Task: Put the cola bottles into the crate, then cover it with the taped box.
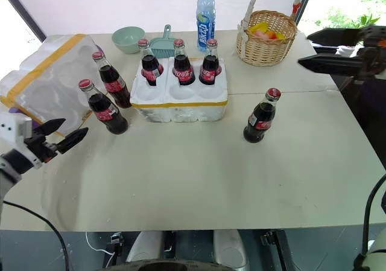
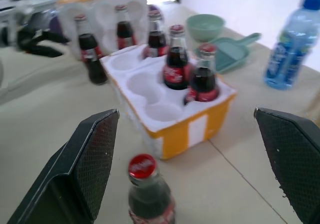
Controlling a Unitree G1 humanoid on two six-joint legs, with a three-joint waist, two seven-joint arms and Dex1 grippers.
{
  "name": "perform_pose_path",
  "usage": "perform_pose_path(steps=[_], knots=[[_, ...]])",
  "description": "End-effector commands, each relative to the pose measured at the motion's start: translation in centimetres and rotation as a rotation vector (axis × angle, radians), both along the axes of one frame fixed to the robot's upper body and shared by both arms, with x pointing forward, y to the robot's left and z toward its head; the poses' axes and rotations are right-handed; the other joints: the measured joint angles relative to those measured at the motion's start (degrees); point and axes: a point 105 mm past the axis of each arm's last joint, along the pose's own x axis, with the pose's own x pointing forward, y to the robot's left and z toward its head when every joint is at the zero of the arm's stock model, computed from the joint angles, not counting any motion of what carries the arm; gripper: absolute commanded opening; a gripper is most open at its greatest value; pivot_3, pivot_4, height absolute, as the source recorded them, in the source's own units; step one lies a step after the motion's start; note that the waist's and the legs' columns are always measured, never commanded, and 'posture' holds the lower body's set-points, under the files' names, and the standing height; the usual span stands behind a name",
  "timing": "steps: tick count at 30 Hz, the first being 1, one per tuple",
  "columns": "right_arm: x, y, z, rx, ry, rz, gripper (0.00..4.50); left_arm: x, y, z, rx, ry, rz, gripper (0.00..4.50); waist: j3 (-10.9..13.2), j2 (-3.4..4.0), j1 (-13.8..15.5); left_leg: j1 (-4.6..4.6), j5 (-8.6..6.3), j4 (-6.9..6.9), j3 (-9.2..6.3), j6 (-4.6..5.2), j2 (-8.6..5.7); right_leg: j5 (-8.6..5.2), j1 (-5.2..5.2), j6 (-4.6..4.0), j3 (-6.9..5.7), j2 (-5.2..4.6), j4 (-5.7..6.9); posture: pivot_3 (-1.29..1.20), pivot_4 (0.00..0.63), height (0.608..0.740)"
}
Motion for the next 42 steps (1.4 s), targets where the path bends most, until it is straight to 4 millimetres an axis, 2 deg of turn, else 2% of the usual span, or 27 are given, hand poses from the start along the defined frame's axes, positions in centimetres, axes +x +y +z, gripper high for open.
perform_pose_path(steps=[1,6,9,24,25,27,30,33,36,39,42], knots=[[-1.6,2.6,1.4,-0.011,-0.046,0.127,4.43,0.8,-0.7,0.7,0.011,-0.037,-0.03,4.5,0.0,0.0,0.09,-0.01,0.0,-0.01,0.0,0.0,0.01,0.01,-0.02,0.02,0.0,-0.01,0.01,0.0,0.15,0.74],[-2.5,5.3,1.1,-0.006,-0.035,0.23,4.43,2.1,-2.0,0.7,0.011,-0.038,-0.087,4.5,0.02,-0.02,0.22,-0.11,0.0,-0.01,-0.02,0.0,0.02,0.02,-0.11,0.04,-0.01,-0.01,0.04,0.0,0.15,0.74],[-2.3,6.2,0.9,-0.006,-0.034,0.245,4.43,2.7,-2.8,0.6,0.016,-0.04,-0.116,4.5,0.02,-0.02,0.22,-0.11,0.0,0.05,-0.01,0.0,0.0,0.05,-0.11,0.06,-0.01,0.0,0.08,0.0,0.15,0.74],[-1.7,7.6,0.5,0.02,-0.047,0.252,4.43,6.5,-5.2,0.4,0.026,-0.082,-0.157,4.5,0.04,-0.06,0.2,-0.15,0.0,0.12,0.0,0.0,-0.03,0.08,-0.13,0.08,-0.02,0.11,0.2,0.0,0.15,0.74],[-1.7,7.6,0.4,0.02,-0.047,0.249,4.43,6.5,-5.3,0.4,0.023,-0.084,-0.167,4.5,0.04,-0.05,0.16,-0.16,0.0,0.12,0.0,0.0,-0.03,0.08,-0.14,0.09,-0.02,0.13,0.2,0.0,0.15,0.74],[-1.6,7.6,0.1,0.009,-0.046,0.243,4.5,6.2,-5.2,0.5,0.02,-0.089,-0.183,3.98,0.04,-0.06,0.08,-0.18,0.0,0.12,-0.01,0.0,-0.02,0.08,-0.18,0.09,-0.02,0.13,0.23,0.0,0.15,0.74],[-1.8,7.6,0.1,-0.001,-0.051,0.239,4.5,5.5,-4.8,0.9,0.03,-0.081,-0.203,2.84,0.04,-0.06,0.05,-0.27,0.0,0.13,-0.02,0.0,-0.02,0.08,-0.28,0.09,-0.02,0.14,0.28,0.0,0.15,0.74],[-1.7,7.5,0.1,-0.007,-0.062,0.218,4.5,4.2,-4.9,2.0,0.032,-0.063,-0.269,2.85,0.04,-0.06,-0.14,-0.45,0.0,0.17,-0.03,0.0,0.0,0.08,-0.5,0.09,0.0,0.13,0.34,0.0,0.15,0.74],[-1.4,7.2,0.1,-0.001,-0.055,0.191,4.5,2.3,-5.5,3.9,-0.001,-0.033,-0.378,2.85,0.06,-0.1,-0.03,-0.73,0.01,0.24,-0.05,0.0,0.02,0.08,-0.82,0.09,0.01,0.13,0.45,0.0,0.15,0.74],[-1.3,6.9,0.0,-0.006,-0.052,0.166,4.5,0.3,-7.2,6.9,-0.076,-0.021,-0.534,2.85,0.26,-0.34,0.24,-0.96,0.01,0.44,-0.07,0.0,0.03,0.08,-1.08,0.08,0.0,0.14,0.72,0.0,0.15,0.74],[-1.0,6.8,-0.1,-0.018,-0.069,0.139,4.5,0.0,-9.3,9.2,-0.138,-0.044,-0.64,2.85,0.33,-0.33,0.85,-1.15,0.0,0.89,-0.11,0.0,0.05,0.08,-1.05,0.08,-0.12,0.13,0.83,0.0,0.15,0.74]])
